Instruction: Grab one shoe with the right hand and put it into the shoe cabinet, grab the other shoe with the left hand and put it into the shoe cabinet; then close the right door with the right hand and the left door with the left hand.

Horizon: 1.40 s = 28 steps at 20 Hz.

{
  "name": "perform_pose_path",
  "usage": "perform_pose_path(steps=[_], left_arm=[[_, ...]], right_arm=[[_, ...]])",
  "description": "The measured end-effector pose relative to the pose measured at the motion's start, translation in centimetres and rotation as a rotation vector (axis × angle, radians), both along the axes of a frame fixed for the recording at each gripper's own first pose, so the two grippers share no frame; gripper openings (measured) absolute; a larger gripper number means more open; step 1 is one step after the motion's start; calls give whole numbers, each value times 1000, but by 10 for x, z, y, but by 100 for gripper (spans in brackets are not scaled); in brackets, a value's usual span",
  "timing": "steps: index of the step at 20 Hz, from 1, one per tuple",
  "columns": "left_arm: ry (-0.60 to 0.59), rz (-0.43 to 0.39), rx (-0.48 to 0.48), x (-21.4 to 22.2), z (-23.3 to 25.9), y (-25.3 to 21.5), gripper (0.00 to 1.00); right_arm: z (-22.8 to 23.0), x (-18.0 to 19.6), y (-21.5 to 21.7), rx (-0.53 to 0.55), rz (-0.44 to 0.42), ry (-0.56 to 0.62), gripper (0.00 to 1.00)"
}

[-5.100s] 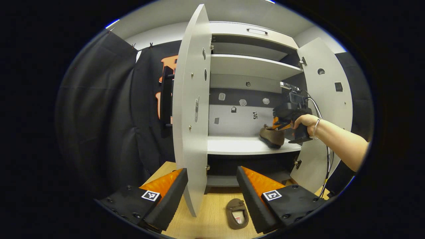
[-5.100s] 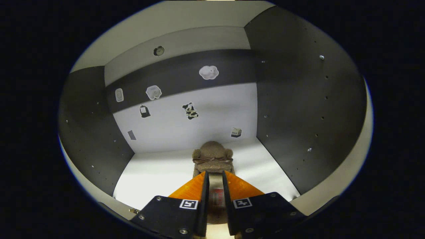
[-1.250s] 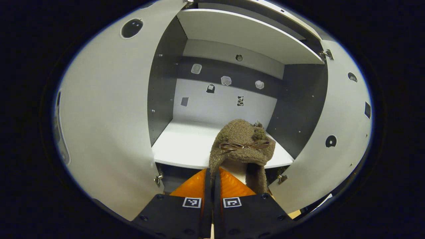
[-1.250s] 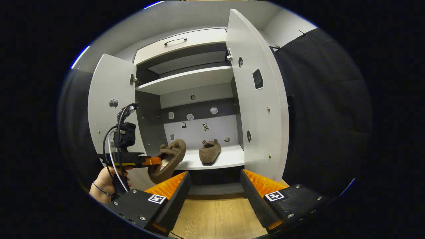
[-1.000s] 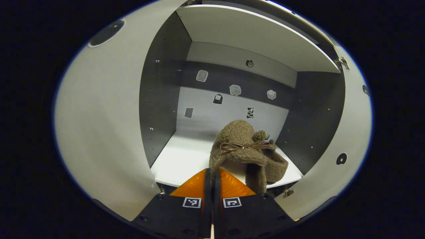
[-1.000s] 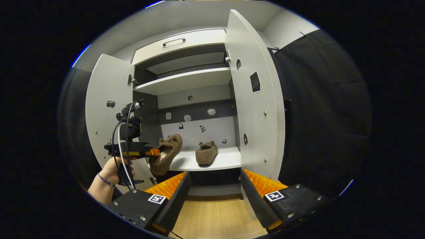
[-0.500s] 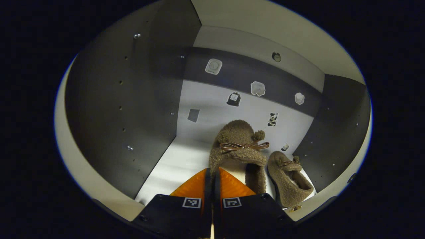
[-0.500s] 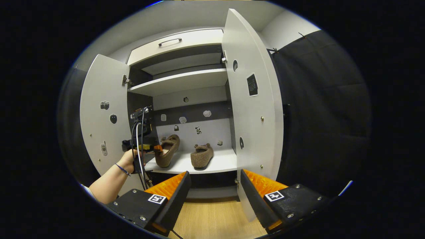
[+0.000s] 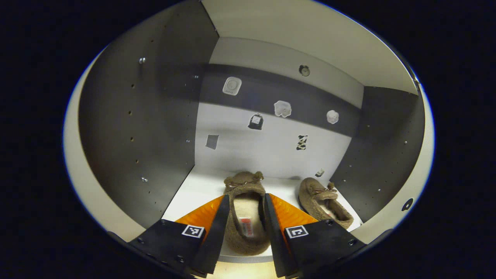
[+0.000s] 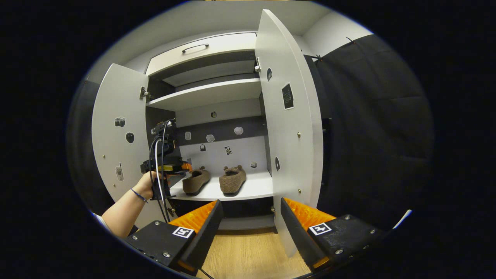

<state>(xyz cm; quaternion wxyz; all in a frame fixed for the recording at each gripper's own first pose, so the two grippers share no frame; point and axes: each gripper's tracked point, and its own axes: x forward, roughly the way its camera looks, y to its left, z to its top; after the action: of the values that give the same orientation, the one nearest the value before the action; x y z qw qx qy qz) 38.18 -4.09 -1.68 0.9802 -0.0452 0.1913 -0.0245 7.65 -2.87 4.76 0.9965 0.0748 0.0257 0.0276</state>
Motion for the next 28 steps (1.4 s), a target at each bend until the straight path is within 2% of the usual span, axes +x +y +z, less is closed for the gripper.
perform_pose_path(steps=[1, 4, 6, 9, 10, 12, 15, 17, 18, 21, 22, 25, 26, 28], left_arm=[[-22, -11, -2, -8, 8, -3, 61], [-77, -31, 14, -45, 30, -8, 80], [-113, -35, 32, -70, 45, -7, 80], [-179, -48, 75, -109, 70, -7, 89], [-197, -56, 72, -125, 76, -10, 99], [-222, -74, 50, -157, 82, -17, 88], [-249, -84, 49, -196, 87, -15, 99], [-258, -69, 40, -217, 90, -8, 99], [-264, -59, 35, -227, 91, -4, 94], [-289, -35, 40, -257, 96, 8, 97], [-297, -26, 39, -267, 98, 12, 94], [-294, -1, 54, -293, 98, 26, 97], [-297, 1, 57, -301, 99, 29, 94], [-304, 0, 56, -312, 102, 36, 97]], right_arm=[[1, -2, -1, -1, 2, -3, 92], [-3, -10, -6, 6, 1, -1, 92], [-5, -16, -8, 17, 4, -1, 92], [-13, -24, -18, 6, -6, 1, 92], [-17, -26, -24, -2, -12, 5, 92], [-26, -29, -36, -15, -28, 15, 93], [-41, -29, -63, -24, -75, 34, 93], [-49, -28, -79, -15, -101, 44, 93], [-52, -27, -88, -15, -115, 44, 93], [-61, -21, -115, -28, -158, 54, 92], [-64, -18, -122, -26, -167, 60, 92], [-79, -4, -143, -12, -196, 80, 92], [-82, 3, -147, -12, -204, 81, 92], [-88, 13, -158, -31, -226, 78, 92]])
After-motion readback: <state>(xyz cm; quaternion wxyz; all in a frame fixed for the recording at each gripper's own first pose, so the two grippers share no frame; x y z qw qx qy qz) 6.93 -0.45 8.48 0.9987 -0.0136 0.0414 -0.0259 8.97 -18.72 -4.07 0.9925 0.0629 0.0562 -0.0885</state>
